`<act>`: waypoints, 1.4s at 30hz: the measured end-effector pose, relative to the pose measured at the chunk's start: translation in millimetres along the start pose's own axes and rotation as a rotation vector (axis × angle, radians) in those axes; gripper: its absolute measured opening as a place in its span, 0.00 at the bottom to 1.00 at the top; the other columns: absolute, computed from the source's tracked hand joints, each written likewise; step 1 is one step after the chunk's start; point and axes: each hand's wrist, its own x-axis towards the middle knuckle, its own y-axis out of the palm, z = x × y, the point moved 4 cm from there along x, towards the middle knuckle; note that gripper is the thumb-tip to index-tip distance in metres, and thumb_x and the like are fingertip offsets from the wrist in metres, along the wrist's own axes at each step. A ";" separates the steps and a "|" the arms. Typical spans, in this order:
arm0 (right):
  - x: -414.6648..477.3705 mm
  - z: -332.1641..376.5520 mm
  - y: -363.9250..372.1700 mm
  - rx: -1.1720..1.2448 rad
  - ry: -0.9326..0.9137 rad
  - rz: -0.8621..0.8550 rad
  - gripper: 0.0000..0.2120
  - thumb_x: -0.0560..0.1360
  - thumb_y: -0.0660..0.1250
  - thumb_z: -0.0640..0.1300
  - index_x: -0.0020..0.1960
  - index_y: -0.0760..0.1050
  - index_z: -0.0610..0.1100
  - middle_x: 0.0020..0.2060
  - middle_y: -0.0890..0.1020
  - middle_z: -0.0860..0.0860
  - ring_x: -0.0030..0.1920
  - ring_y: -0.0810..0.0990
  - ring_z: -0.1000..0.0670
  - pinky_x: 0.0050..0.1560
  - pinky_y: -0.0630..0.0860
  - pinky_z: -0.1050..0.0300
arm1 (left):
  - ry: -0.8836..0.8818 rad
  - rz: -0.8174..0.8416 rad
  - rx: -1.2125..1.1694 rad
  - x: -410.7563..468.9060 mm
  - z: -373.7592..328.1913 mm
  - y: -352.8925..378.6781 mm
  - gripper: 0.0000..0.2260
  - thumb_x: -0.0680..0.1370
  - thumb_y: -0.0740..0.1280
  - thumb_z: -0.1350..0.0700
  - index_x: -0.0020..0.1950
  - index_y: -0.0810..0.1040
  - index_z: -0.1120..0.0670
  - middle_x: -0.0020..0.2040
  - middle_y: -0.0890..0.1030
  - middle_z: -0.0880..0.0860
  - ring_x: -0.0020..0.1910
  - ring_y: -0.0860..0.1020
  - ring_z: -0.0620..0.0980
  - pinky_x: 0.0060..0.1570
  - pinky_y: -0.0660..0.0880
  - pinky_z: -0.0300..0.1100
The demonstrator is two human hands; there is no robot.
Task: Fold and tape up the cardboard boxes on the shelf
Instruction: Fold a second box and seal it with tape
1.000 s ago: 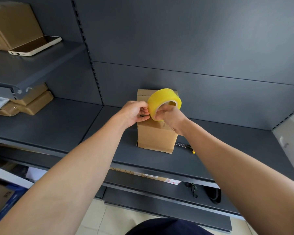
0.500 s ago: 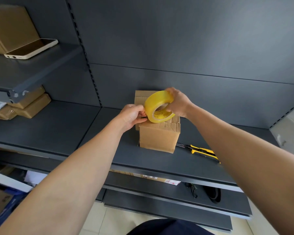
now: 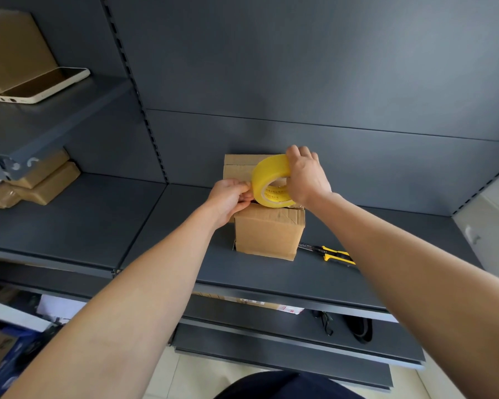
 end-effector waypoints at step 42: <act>-16.8 -45.6 10.7 0.768 0.872 0.594 0.07 0.72 0.69 0.41 0.43 0.71 0.42 0.38 0.75 0.46 0.35 0.75 0.49 0.34 0.70 0.59 | 0.180 0.056 0.192 -8.8 -0.6 11.3 0.12 0.78 0.62 0.67 0.38 0.74 0.53 0.40 0.79 0.50 0.42 0.76 0.47 0.50 0.74 0.40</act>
